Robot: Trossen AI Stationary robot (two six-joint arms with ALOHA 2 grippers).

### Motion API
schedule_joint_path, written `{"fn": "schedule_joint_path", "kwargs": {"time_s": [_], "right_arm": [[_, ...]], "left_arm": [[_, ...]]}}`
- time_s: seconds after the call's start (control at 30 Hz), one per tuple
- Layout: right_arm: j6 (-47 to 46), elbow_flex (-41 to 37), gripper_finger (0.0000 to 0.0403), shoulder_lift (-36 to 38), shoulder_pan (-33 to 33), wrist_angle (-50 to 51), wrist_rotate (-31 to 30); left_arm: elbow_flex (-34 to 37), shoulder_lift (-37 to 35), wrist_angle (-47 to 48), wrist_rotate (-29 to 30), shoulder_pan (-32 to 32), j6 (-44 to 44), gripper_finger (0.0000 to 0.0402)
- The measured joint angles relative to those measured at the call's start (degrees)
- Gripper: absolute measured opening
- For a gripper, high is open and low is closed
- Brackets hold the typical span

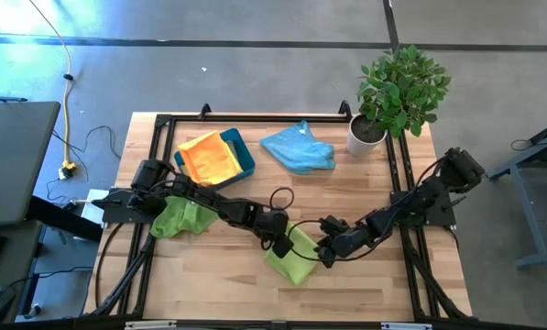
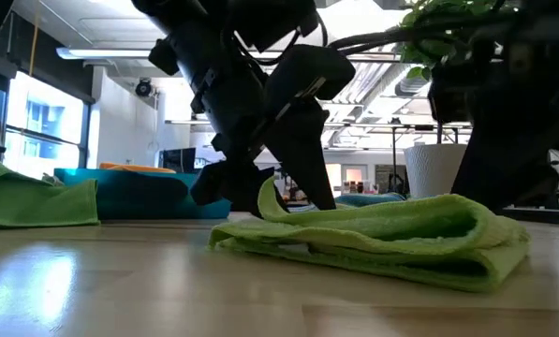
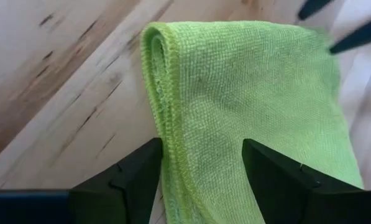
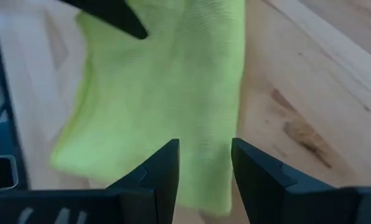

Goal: Fold microfiber towels
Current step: Put the right folded green microfiber cloth into the bin

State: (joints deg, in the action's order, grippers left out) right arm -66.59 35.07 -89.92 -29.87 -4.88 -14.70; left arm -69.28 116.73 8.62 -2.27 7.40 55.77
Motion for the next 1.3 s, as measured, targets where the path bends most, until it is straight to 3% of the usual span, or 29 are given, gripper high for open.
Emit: {"fn": "schedule_joint_path", "kwargs": {"time_s": [0.27, 0.57, 0.97, 1.13, 1.3], "right_arm": [[1.07, 0.00, 0.0137, -5.23, 0.69, -4.87, -0.34], [3.64, 0.00, 0.0137, -5.93, 1.59, -7.20, -4.36], [4.31, 0.00, 0.0137, -6.00, 2.15, -7.09, -2.93], [5.11, 0.00, 0.0137, -5.74, 2.17, -7.09, -0.26], [6.42, 0.00, 0.0137, -2.71, 2.02, -6.77, 2.06]], "left_arm": [[-0.10, 1.35, -0.21, 3.01, 0.19, 1.02, 0.0196], [-0.03, 2.32, -1.81, 9.15, 1.11, 0.65, 0.0156], [0.09, 2.51, -1.66, 8.49, 0.84, -1.83, 0.0008], [0.13, 0.49, 0.17, 8.08, 0.45, -4.28, 0.0005], [0.37, -3.70, 9.68, 9.10, -0.96, -6.70, 0.0002]]}}
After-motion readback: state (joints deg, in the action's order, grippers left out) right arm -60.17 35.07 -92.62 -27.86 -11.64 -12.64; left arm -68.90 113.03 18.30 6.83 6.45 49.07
